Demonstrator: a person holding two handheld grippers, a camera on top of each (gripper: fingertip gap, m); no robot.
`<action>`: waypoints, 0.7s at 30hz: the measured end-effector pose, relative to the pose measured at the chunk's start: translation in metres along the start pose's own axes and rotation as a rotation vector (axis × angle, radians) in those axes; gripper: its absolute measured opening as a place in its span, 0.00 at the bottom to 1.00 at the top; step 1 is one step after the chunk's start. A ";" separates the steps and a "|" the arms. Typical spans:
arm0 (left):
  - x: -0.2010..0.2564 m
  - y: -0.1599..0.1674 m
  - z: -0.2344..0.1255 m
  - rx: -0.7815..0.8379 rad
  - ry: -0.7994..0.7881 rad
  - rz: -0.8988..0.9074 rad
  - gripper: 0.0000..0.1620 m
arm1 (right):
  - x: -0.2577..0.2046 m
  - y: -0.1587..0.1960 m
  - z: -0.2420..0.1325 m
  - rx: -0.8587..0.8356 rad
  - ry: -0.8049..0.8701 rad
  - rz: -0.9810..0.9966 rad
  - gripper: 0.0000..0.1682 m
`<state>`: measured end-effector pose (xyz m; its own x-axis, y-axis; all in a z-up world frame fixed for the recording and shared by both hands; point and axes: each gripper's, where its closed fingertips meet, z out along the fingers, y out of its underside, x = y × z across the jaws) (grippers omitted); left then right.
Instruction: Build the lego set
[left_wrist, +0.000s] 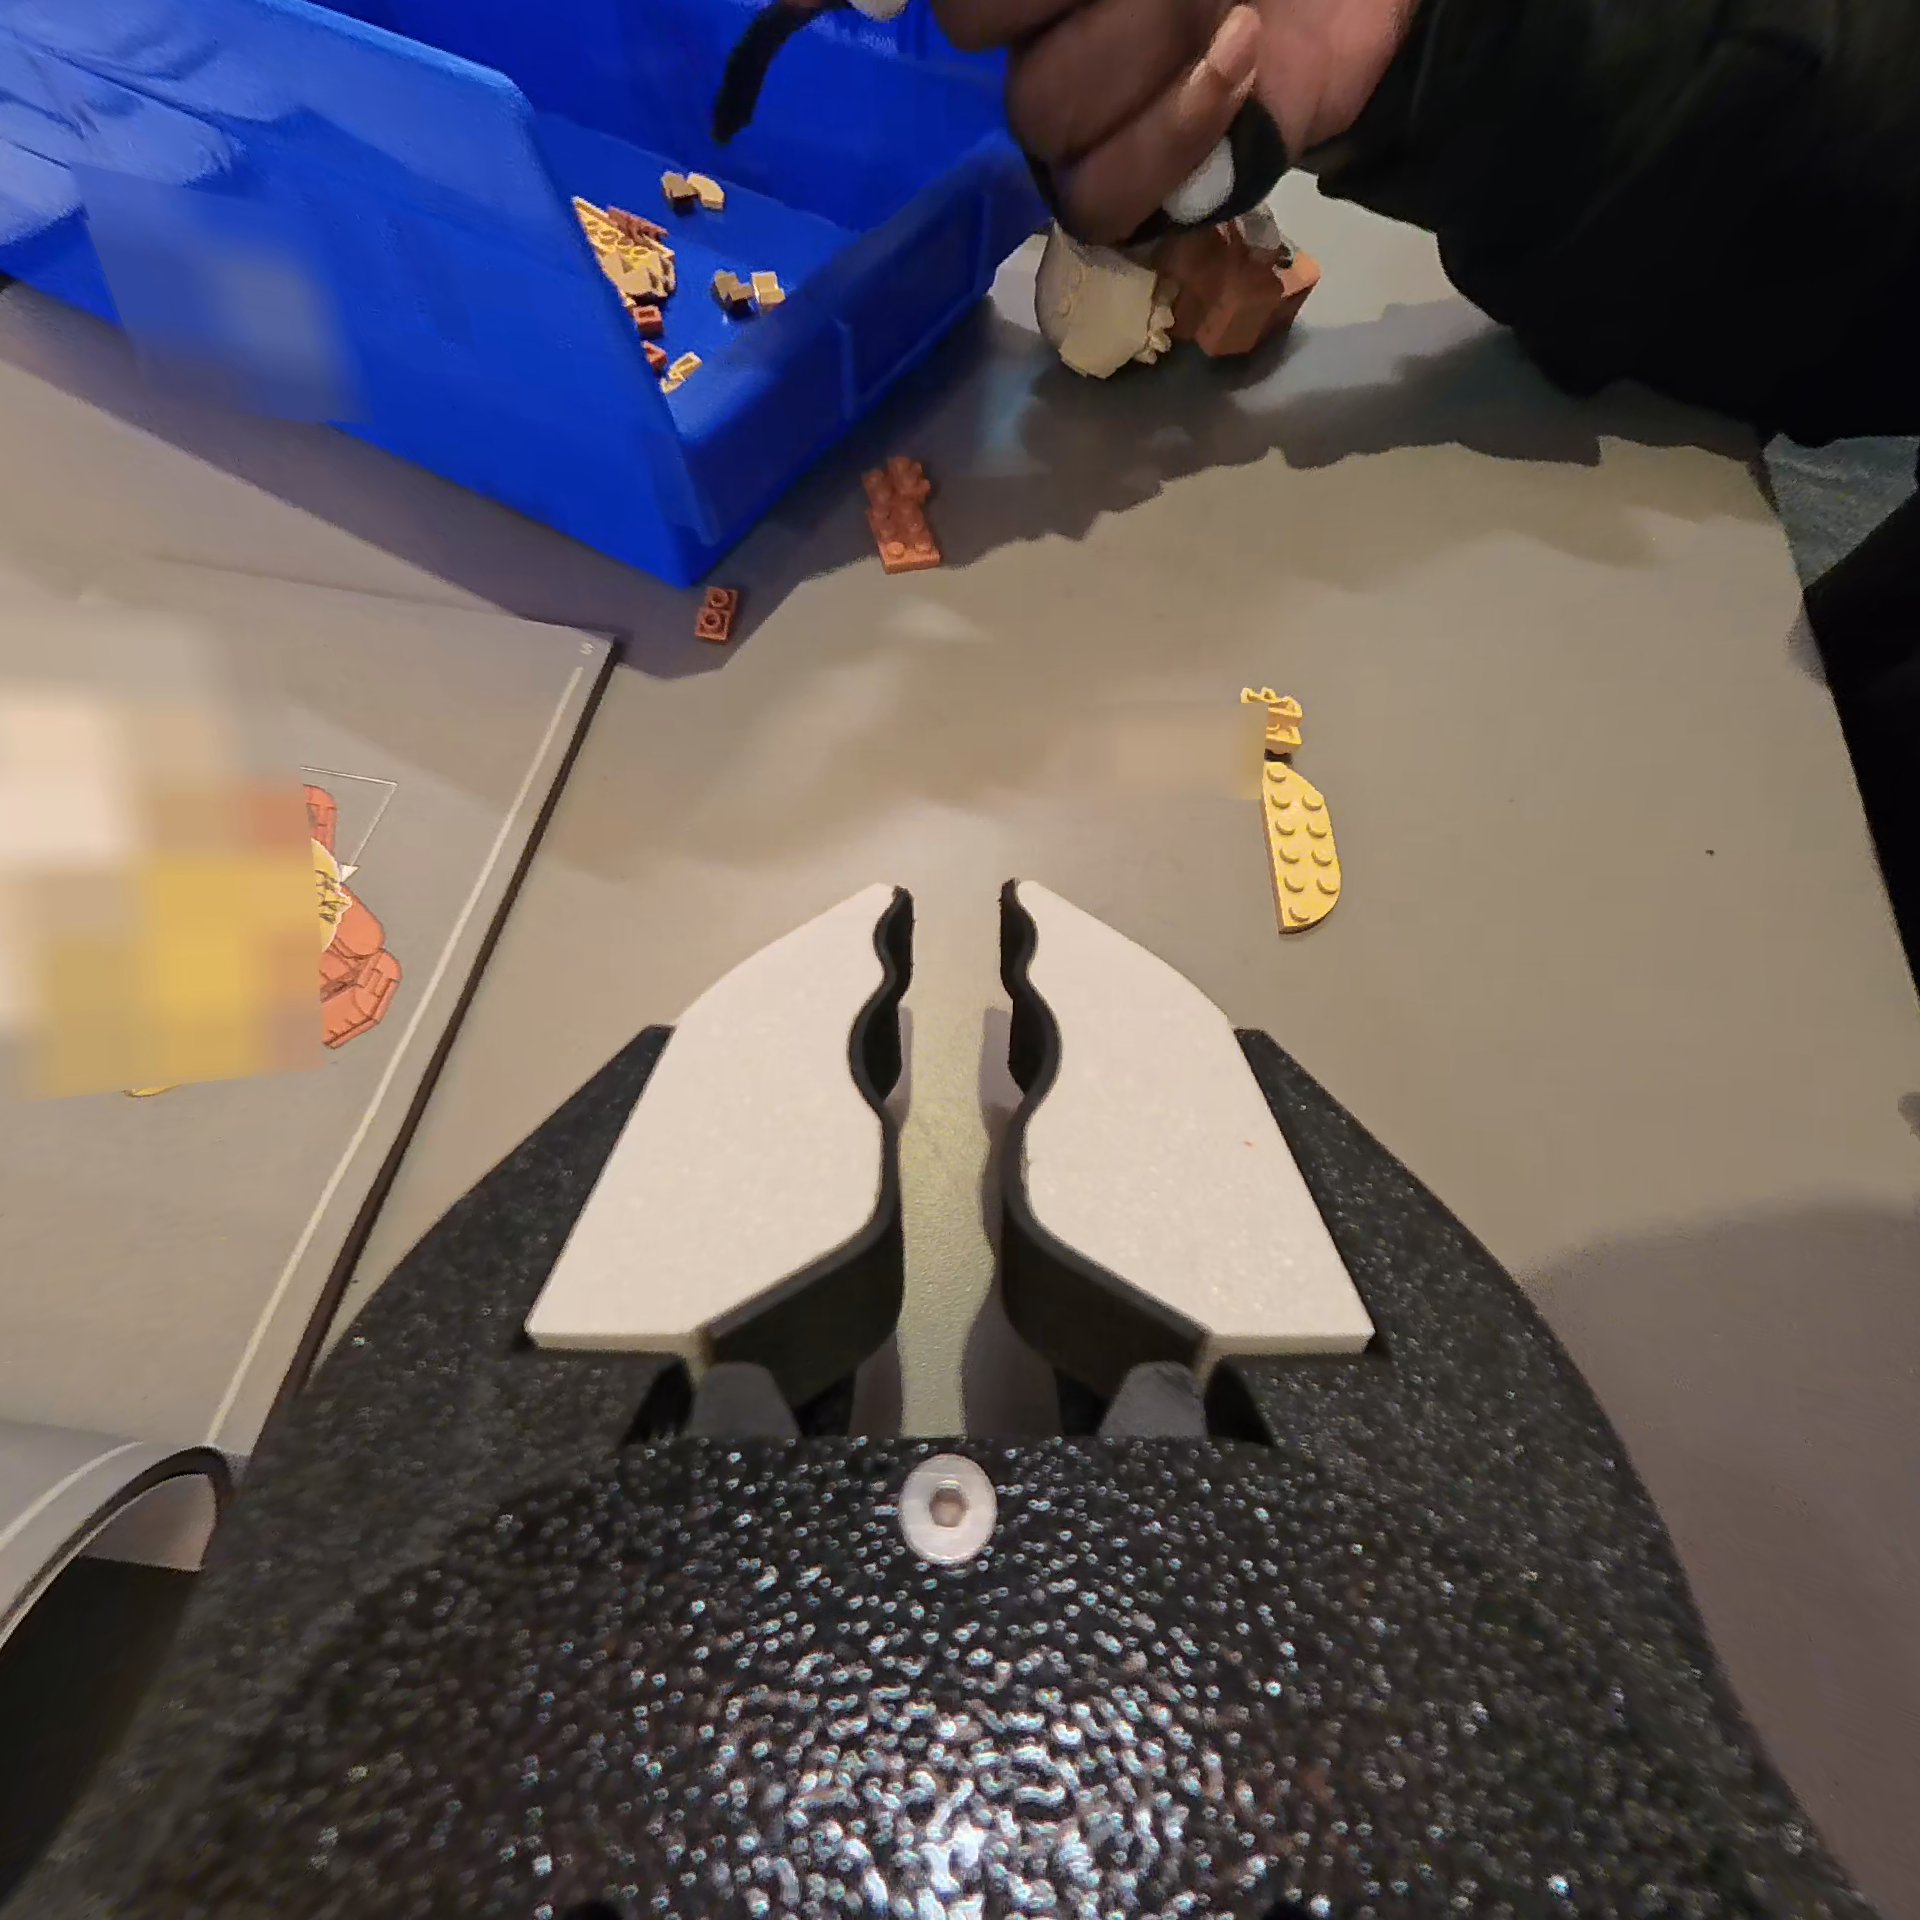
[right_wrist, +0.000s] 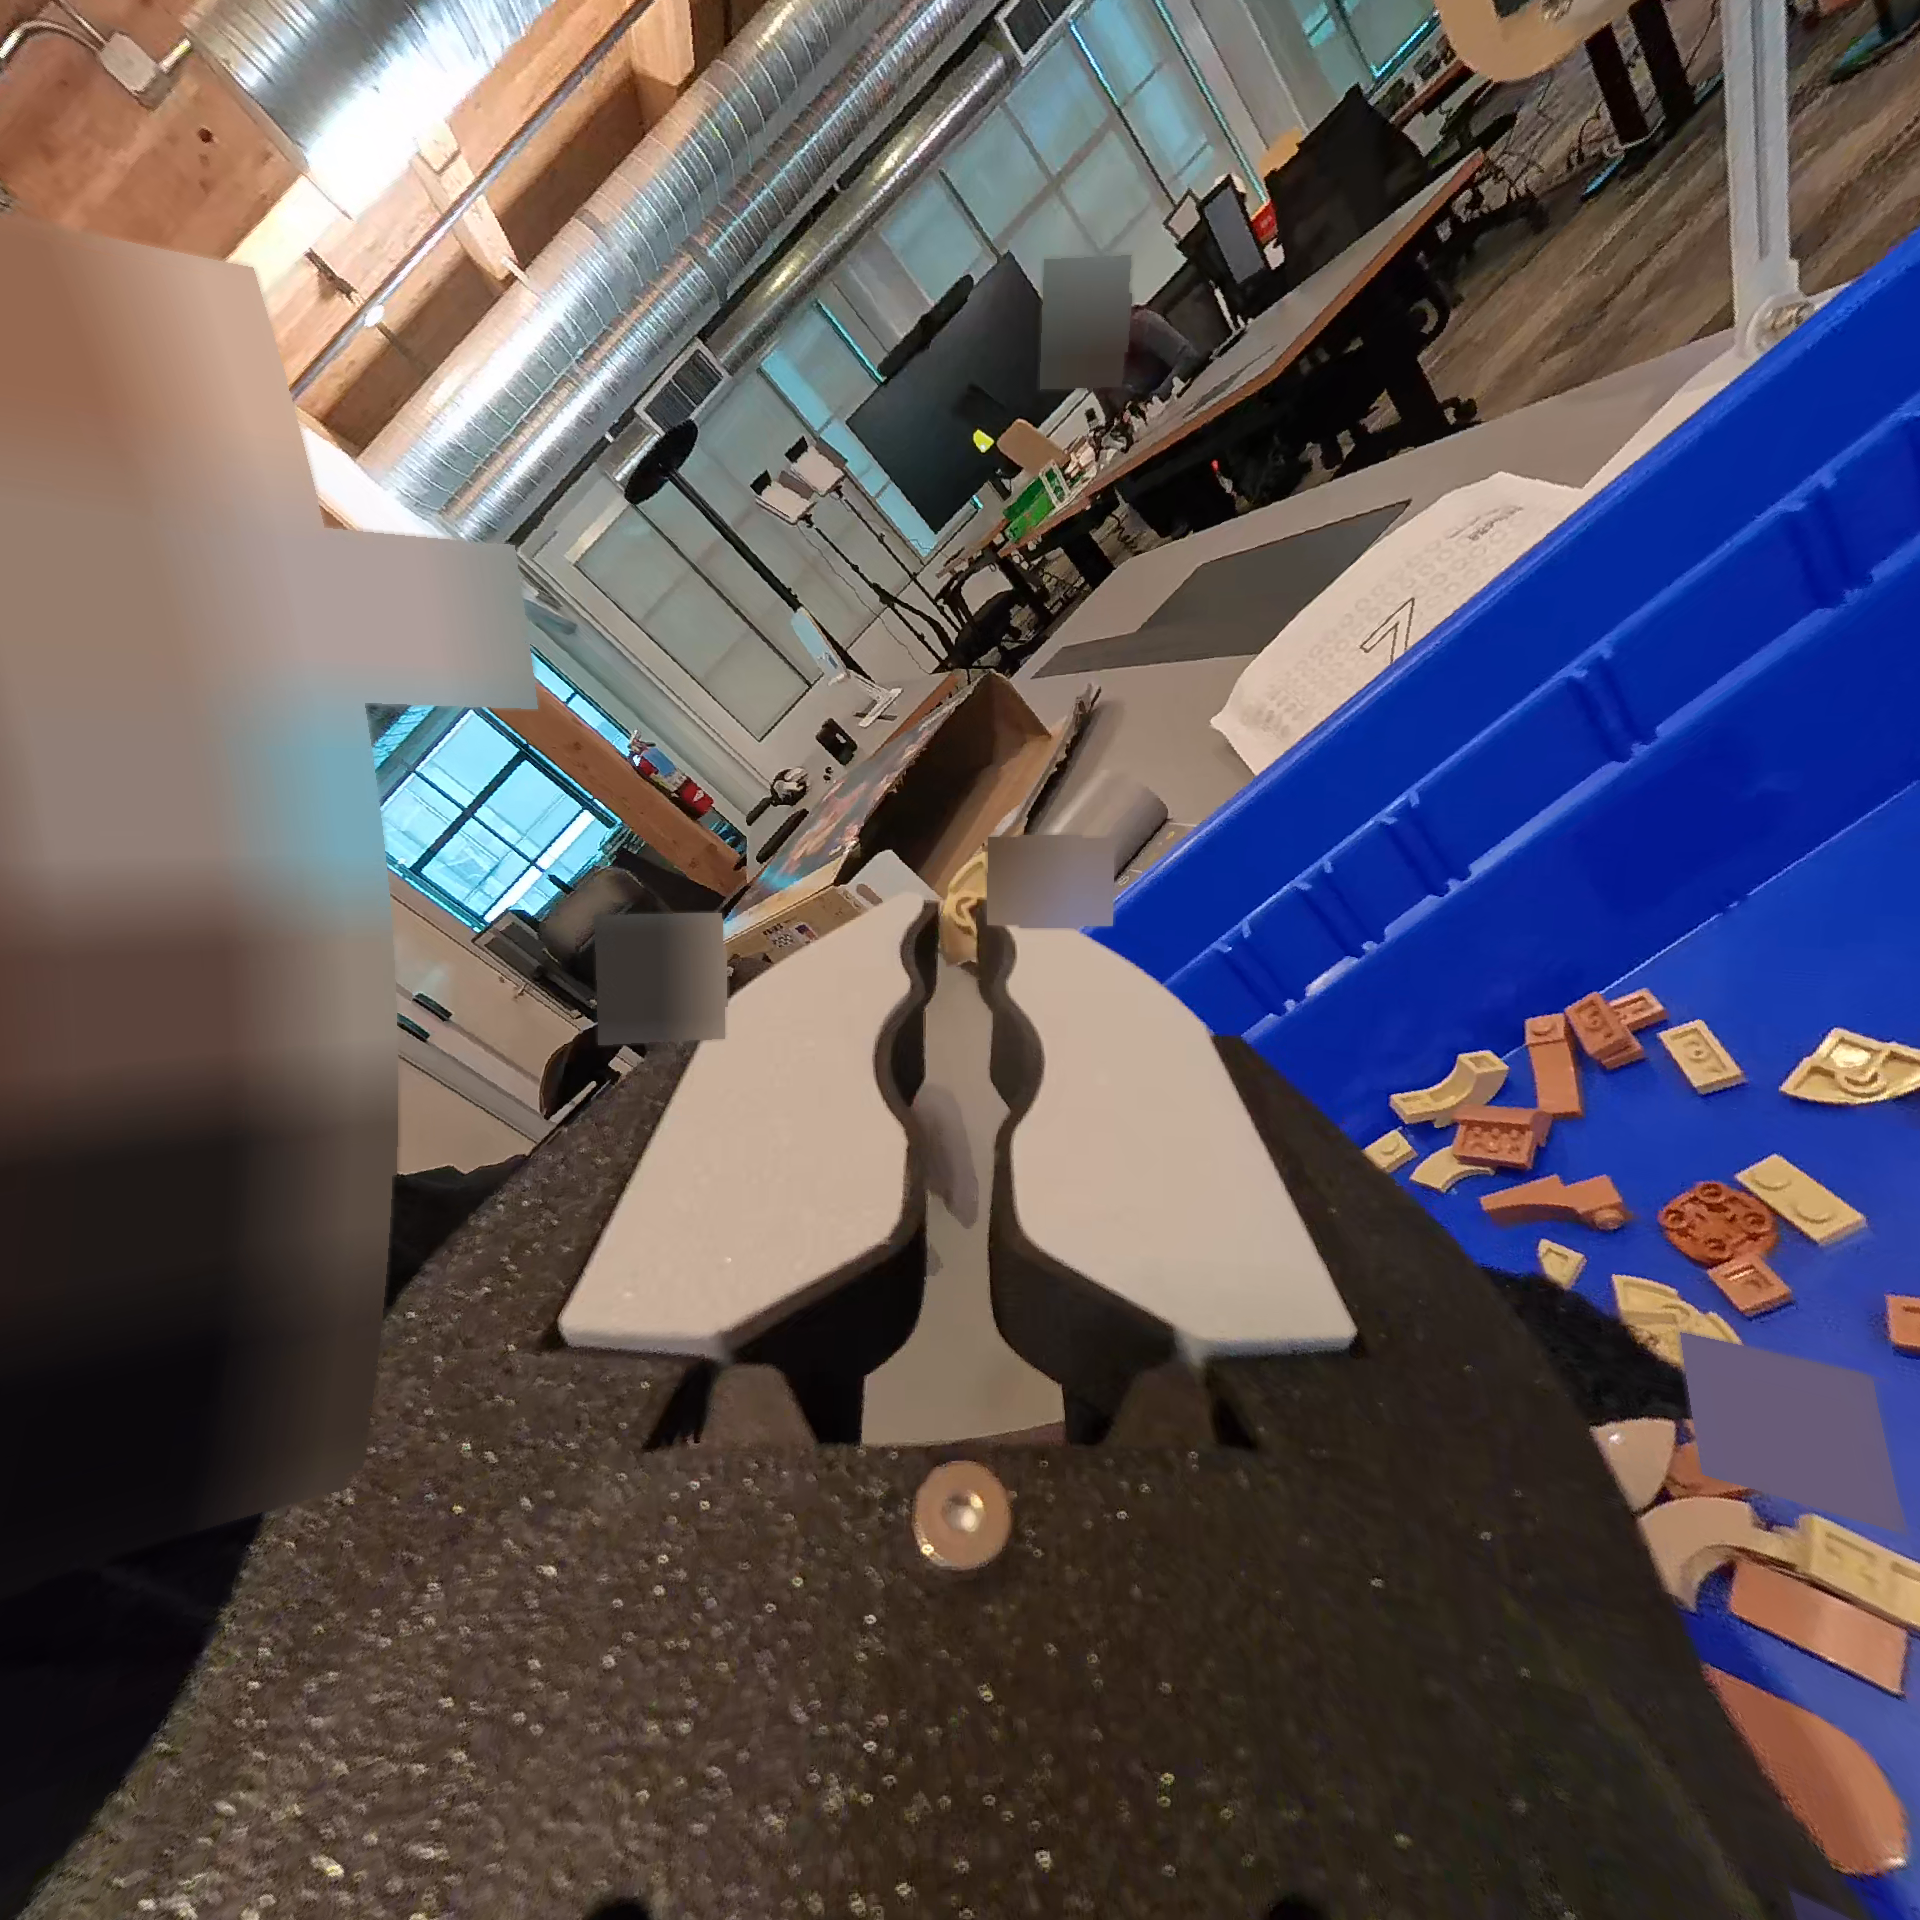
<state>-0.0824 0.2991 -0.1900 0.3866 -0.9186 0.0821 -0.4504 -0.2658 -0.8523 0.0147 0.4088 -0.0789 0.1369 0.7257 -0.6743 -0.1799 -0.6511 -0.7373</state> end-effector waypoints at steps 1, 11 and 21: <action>0.000 0.000 0.000 0.003 0.002 -0.002 0.10 | 0.000 0.001 0.001 -0.004 0.002 0.004 0.04; 0.001 -0.001 -0.002 0.011 0.012 -0.012 0.10 | 0.000 0.004 0.003 0.005 -0.022 0.051 0.04; 0.000 -0.001 -0.002 0.013 0.009 -0.014 0.10 | -0.001 0.005 0.004 0.007 -0.036 0.066 0.04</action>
<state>-0.0834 0.2986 -0.1880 0.3858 -0.9173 0.0987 -0.4346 -0.2751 -0.8576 0.0092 0.4054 -0.0817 0.0894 0.6890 -0.7193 -0.1945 -0.6962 -0.6910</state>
